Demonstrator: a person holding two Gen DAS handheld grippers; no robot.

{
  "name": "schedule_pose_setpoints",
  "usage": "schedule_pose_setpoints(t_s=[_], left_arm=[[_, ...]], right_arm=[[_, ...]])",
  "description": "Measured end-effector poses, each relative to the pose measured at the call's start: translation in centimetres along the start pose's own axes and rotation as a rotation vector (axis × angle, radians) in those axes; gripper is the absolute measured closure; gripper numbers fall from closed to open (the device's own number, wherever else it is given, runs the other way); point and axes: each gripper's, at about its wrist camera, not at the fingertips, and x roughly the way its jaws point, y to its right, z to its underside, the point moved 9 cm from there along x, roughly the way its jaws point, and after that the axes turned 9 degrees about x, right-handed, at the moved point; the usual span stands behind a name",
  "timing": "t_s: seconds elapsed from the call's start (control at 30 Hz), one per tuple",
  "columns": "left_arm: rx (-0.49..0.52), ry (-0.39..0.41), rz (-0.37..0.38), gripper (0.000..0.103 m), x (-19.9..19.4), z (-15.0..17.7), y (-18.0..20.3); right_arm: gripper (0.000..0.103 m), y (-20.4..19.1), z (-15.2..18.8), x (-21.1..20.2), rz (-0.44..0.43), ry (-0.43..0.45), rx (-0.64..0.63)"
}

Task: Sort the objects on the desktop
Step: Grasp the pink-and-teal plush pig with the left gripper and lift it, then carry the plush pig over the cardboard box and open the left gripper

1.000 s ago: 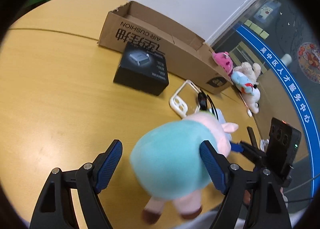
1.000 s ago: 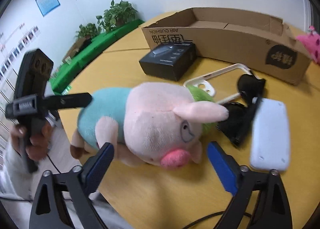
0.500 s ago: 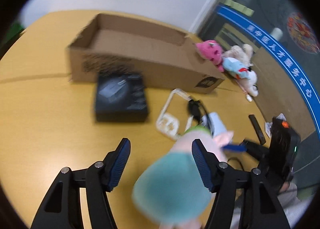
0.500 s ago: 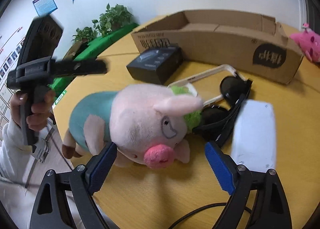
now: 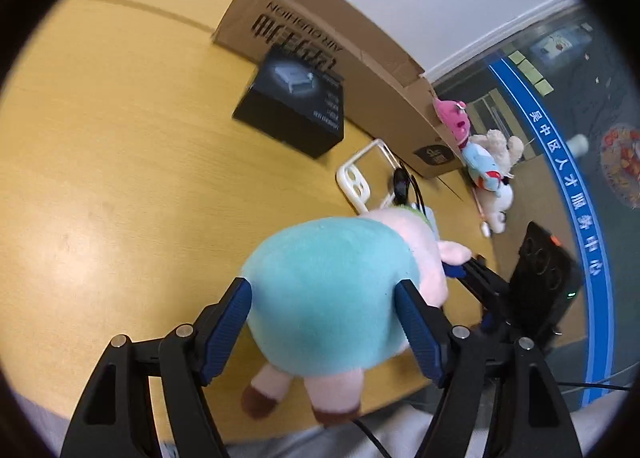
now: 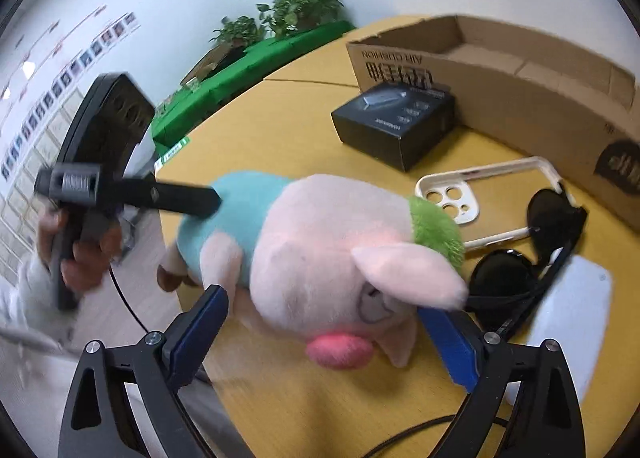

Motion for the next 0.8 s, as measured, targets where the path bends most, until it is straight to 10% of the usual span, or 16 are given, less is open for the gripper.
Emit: schedule_pose_setpoints(t_s=[0.43,0.8], left_arm=[[0.114,-0.037,0.015,0.038,1.4,-1.8,2.2],[0.635,0.341,0.052,0.04,-7.2,-25.8,15.2]], right_arm=[[0.035,1.3,-2.3,1.7,0.099,0.066,0.069],[0.038,1.8,-21.6,-13.6,0.351,0.621,-0.015]])
